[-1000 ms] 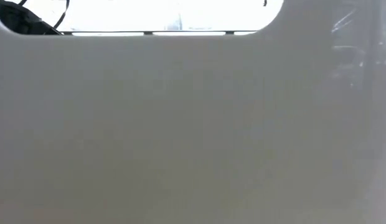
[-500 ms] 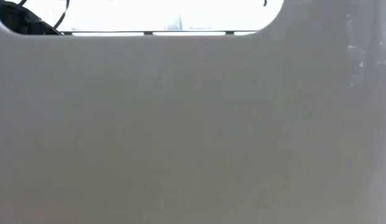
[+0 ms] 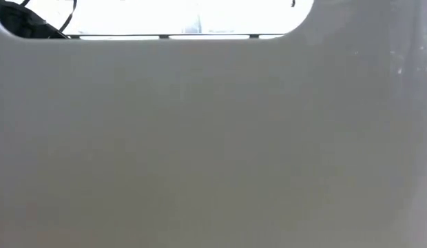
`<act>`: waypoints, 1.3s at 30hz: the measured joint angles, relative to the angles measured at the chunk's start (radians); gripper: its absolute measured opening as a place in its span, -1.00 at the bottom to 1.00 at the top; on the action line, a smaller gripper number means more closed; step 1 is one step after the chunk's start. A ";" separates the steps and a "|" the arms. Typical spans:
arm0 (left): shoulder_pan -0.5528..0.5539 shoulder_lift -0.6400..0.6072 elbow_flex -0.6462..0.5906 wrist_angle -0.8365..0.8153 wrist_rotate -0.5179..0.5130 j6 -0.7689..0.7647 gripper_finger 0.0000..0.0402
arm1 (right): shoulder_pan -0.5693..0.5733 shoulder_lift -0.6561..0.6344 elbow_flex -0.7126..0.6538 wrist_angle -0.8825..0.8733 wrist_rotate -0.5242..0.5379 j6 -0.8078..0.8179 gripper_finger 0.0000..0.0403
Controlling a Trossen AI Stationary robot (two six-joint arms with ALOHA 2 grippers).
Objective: Pick & Place Paint Supplies
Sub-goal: Put the black paint brush into the white bin
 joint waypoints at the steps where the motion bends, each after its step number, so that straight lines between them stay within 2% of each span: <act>1: 0.000 0.000 0.000 0.000 0.000 0.000 -0.48 | 0.000 0.000 -0.009 0.009 0.000 0.000 -0.53; 8: 0.000 0.000 0.000 0.000 0.000 0.000 -0.48 | 0.000 0.000 -0.081 0.143 0.000 0.000 -0.53; 17: 0.000 0.000 0.000 0.000 0.000 0.000 -0.48 | -0.009 -0.002 -0.099 0.160 -0.006 -0.018 -0.54; 24: 0.000 0.000 0.000 0.000 0.000 0.000 -0.48 | -0.009 -0.001 -0.100 0.158 -0.006 -0.023 -0.90; 32: 0.000 0.000 0.000 0.000 0.000 0.000 -0.48 | -0.009 -0.001 -0.100 0.162 0.000 -0.023 -0.91; 36: 0.000 0.000 0.000 0.000 0.000 0.000 -0.48 | -0.008 0.000 -0.074 0.137 0.029 -0.028 -0.91; 39: 0.000 0.000 0.000 0.000 0.000 0.000 -0.48 | -0.011 -0.004 -0.044 0.142 0.110 -0.050 -0.91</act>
